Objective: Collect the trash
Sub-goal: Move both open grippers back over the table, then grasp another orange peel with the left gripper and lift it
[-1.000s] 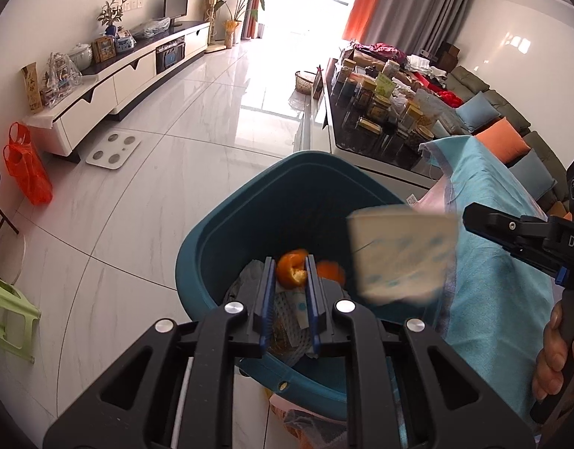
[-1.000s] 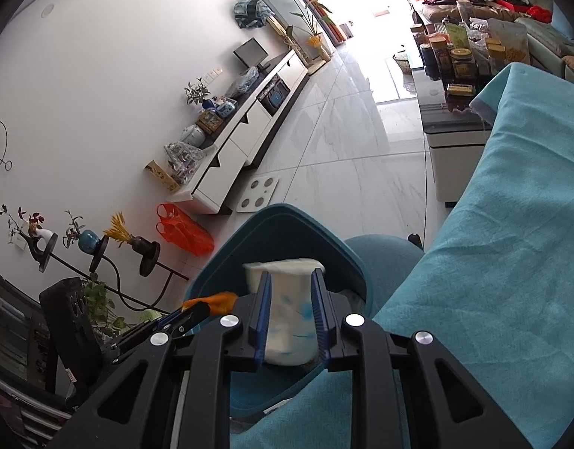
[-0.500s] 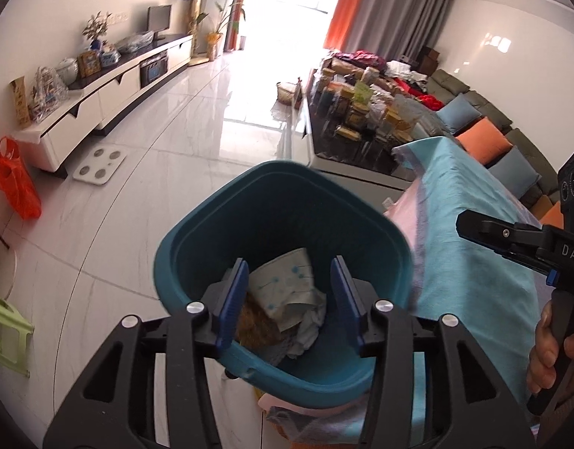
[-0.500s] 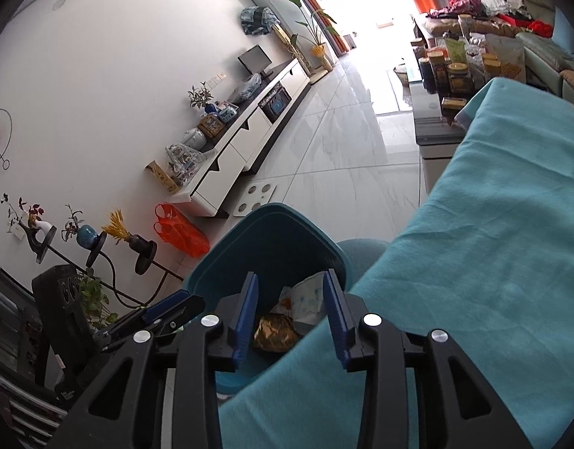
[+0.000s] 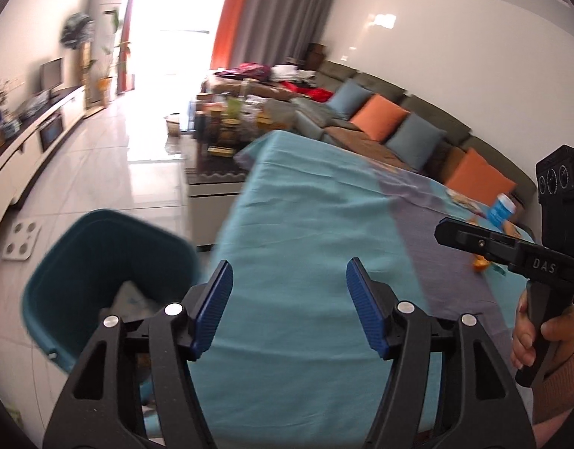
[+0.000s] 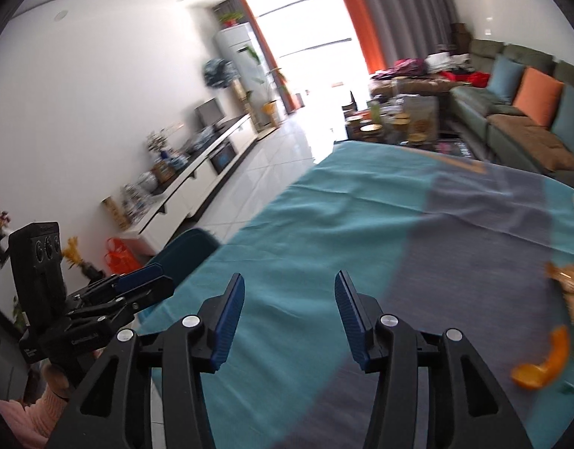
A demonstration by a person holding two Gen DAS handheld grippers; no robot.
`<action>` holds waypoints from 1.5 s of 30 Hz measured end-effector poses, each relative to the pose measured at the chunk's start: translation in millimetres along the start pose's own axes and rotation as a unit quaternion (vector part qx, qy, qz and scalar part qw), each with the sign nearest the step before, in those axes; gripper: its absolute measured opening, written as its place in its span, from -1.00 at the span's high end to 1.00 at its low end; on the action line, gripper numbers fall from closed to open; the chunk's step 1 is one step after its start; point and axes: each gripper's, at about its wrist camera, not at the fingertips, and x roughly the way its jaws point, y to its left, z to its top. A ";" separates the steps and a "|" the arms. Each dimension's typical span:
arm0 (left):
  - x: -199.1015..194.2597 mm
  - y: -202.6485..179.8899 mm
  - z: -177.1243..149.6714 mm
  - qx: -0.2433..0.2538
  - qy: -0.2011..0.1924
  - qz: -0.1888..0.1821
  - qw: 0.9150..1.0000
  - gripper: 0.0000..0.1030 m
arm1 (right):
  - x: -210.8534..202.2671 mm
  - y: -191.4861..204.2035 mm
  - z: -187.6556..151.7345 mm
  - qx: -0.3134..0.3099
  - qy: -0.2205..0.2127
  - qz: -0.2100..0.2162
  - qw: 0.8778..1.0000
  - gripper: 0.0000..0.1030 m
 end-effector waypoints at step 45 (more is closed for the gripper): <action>160.2 -272.2 -15.8 0.163 0.162 -0.152 0.961 0.51 | -96.9 -183.2 -71.5 0.148 -0.039 -0.119 0.981 0.67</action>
